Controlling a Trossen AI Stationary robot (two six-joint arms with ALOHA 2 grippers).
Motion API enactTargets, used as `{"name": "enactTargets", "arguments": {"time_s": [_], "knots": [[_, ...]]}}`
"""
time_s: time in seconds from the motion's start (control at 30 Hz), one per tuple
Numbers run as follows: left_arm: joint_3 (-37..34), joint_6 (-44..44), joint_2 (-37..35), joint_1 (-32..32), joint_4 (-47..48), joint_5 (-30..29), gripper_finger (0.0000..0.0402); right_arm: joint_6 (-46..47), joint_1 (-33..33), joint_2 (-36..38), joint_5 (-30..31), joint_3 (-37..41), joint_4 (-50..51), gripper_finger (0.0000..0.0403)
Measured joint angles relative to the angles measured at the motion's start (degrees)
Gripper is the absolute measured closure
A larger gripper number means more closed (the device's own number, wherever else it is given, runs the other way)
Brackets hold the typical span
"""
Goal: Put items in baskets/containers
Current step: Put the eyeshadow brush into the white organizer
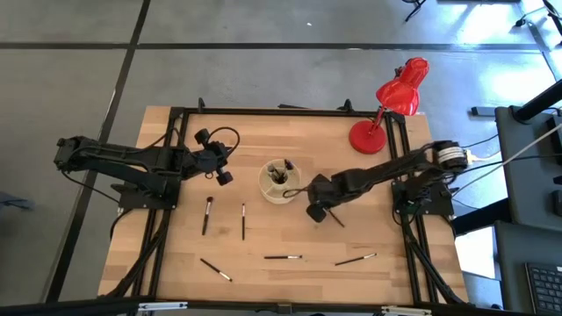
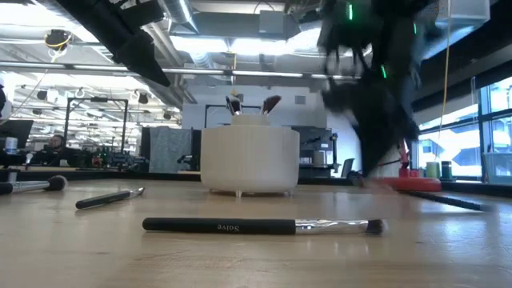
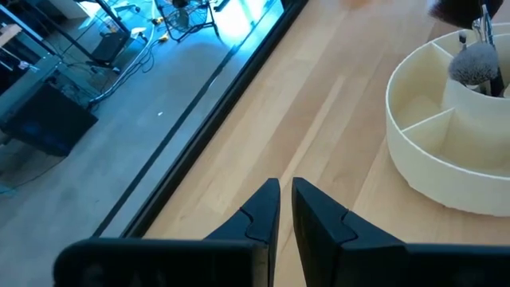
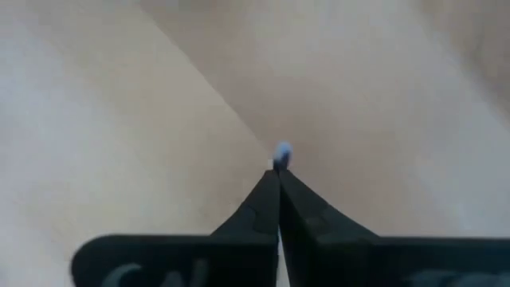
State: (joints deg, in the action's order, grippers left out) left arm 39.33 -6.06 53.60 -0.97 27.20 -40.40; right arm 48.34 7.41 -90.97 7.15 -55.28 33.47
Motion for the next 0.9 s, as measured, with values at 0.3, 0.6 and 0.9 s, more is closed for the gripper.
{"name": "enactTargets", "arguments": {"time_s": [0.3,0.6,0.9], "knots": [[0.0,0.39,0.0,0.0,0.01,-0.53,0.0368,-1.04,-0.1,7.58,7.39,-2.32,-0.44,0.0402],[0.0,0.32,0.0,0.02,0.02,-0.21,0.0368,4.9,0.07,-0.33,0.29,-2.3,-2.7,0.0367],[0.0,0.31,0.01,0.0,0.01,-0.2,0.0368,5.69,1.49,-11.13,-6.3,-2.54,-12.82,0.0274]]}}
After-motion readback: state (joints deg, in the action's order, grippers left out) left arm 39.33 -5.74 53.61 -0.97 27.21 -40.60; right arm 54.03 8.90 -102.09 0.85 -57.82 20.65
